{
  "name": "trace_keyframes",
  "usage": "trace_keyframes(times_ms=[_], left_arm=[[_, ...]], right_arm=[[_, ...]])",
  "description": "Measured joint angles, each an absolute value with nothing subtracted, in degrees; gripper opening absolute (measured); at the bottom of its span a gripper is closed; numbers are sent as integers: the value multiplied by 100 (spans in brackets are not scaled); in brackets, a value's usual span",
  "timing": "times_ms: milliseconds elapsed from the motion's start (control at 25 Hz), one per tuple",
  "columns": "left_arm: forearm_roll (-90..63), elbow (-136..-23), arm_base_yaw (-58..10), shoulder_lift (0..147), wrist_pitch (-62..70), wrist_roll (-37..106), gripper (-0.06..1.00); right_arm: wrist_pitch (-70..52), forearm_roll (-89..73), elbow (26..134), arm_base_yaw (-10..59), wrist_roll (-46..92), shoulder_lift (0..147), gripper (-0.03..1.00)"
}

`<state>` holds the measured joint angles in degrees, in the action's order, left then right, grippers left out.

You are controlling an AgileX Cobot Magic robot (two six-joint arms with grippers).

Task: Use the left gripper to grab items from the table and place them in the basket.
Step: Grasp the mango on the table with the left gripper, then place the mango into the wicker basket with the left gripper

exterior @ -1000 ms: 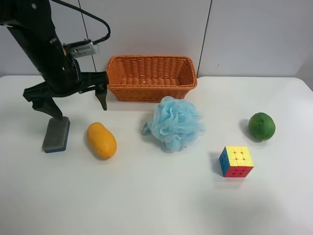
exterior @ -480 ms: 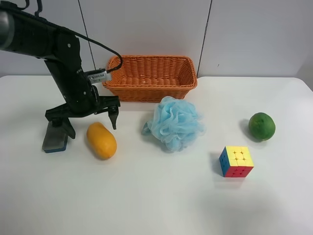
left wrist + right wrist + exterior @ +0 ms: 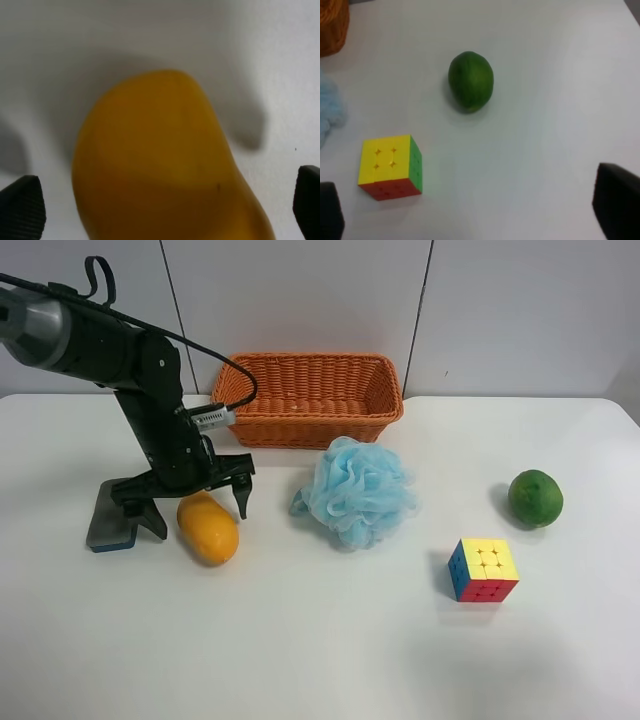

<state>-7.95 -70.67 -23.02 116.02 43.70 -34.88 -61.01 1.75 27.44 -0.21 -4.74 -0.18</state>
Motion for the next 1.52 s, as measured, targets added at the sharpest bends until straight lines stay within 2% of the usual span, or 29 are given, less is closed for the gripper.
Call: trace_keyframes(times_ms=[120,200,360,920,1320,1520], left_arm=[[-812,-7067,-2302,11691,4303,-3488,99],[-812,-7067,-2302,11741,4303,-3488,93],[-812,-7067,-2302,11760,4319,-3492,60],[-812,-7268,-2296,11638,4758,-3492,60],[-815,-8343,-2296,11004,5850,-3035,60],[-819,-9230,-2255,10968,6339,-2747,60]], right_arm=[[-6101,175,2744,-21,-474,-18,99],[-6101,175,2744,-21,-474,-18,99],[-6101,175,2744,-21,-474,-18,99],[-6101,175,2744,-21,-474,-18,99],[-6101,175,2744,-21,-474,-18,99],[-6101,175,2744,-21,-474,-18,99]])
